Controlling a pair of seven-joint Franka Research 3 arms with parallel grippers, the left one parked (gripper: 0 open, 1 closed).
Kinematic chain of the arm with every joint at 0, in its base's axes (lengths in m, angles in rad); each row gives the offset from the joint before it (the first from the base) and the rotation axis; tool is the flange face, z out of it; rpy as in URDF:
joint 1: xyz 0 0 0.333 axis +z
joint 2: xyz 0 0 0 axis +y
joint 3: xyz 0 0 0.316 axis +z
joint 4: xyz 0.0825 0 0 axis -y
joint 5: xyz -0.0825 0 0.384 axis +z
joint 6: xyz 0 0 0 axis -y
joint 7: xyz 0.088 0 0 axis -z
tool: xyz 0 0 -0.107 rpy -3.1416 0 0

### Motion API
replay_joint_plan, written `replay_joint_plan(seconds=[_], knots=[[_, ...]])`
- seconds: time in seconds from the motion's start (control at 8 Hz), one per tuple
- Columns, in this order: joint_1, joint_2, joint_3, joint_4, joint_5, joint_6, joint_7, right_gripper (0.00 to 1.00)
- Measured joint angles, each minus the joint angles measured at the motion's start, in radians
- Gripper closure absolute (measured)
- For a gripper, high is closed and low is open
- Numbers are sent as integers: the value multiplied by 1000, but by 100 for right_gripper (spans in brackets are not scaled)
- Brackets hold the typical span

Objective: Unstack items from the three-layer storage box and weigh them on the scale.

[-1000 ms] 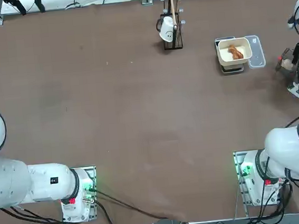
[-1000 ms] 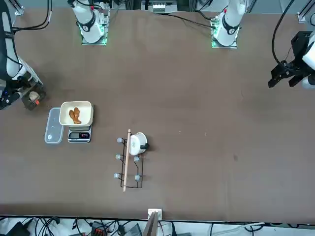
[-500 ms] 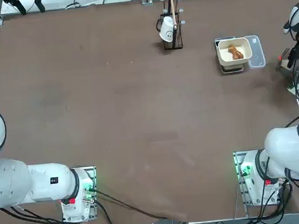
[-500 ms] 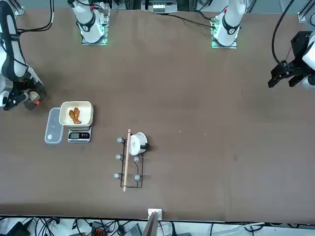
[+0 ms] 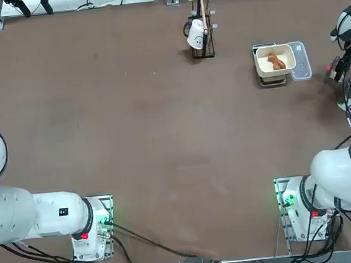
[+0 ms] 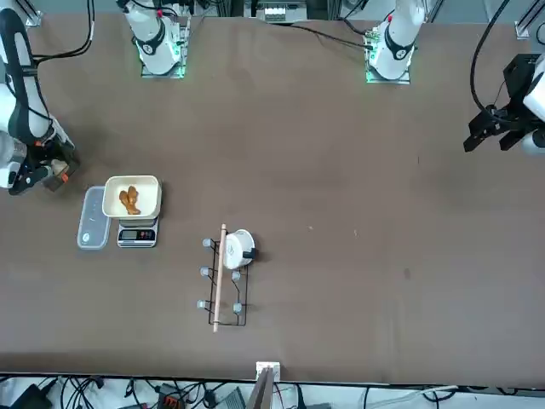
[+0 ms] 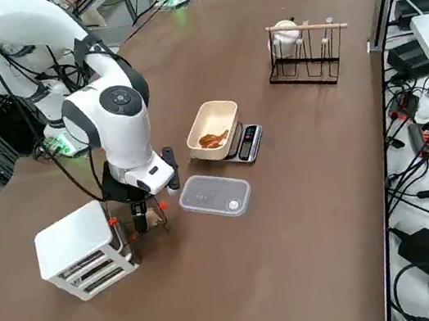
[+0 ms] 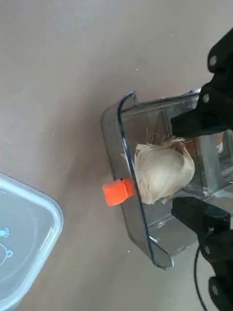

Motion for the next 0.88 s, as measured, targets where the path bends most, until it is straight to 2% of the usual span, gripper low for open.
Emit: replay_joint_plan(seconds=[0.62,0.88], knots=[[-2,27,0,-2,0,29,13,24],[-2,28,0,-2,0,30,15,29]])
